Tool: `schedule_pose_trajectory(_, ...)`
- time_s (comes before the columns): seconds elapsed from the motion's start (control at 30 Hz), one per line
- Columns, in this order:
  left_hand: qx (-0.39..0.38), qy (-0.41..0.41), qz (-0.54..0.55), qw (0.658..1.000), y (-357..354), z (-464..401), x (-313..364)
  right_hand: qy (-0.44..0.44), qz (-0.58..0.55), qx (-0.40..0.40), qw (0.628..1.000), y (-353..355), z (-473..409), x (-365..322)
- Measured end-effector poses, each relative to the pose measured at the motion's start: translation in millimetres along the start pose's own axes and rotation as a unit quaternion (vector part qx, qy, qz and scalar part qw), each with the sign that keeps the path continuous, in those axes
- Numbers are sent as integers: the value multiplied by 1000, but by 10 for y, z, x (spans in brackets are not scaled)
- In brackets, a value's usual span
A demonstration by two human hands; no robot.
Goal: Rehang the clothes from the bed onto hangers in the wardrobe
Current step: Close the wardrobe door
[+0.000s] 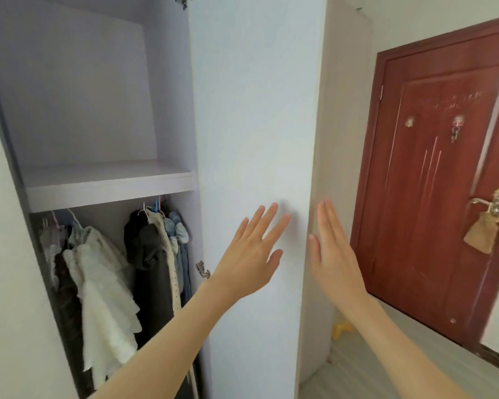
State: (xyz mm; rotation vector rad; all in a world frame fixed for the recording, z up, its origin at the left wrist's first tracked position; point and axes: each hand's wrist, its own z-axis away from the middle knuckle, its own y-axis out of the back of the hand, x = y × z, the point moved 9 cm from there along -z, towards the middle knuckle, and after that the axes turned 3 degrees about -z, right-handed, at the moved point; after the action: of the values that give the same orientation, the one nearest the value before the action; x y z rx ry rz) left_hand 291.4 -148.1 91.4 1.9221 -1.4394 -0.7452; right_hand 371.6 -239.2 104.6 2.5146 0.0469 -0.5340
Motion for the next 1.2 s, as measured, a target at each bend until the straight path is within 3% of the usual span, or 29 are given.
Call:
schedule_pose_trajectory(0.07, -11, -13, 1, 1000, -29, -61, 119, -71, -147, -91, 982, -154, 48, 172)
schedule_pose_trajectory(0.13, -13, -17, 8, 1000, 5, -93, 176, -90, -262, -116, 954, -216, 71, 214)
schedule_pose_trajectory(0.27, 13, 0, 47, 999, 210, -76, 187, -83, -347, -140, 924, -212, 76, 148)
schedule_pose_trajectory(0.57, 147, 52, -30, 987, 1048, 354, -274, 88, -305, -166, 934, -486, 200, -754)
schedule_pose_trajectory(0.93, 153, 159, -176, 959, 1830, 1240, -1320, 292, -177, -198, 919, -1537, 167, -1937)
schedule_pose_trajectory(1.2, 117, 212, -279, 929, 2148, 1626, -2332, 340, -91, -120, 928, -2553, -123, -2527)
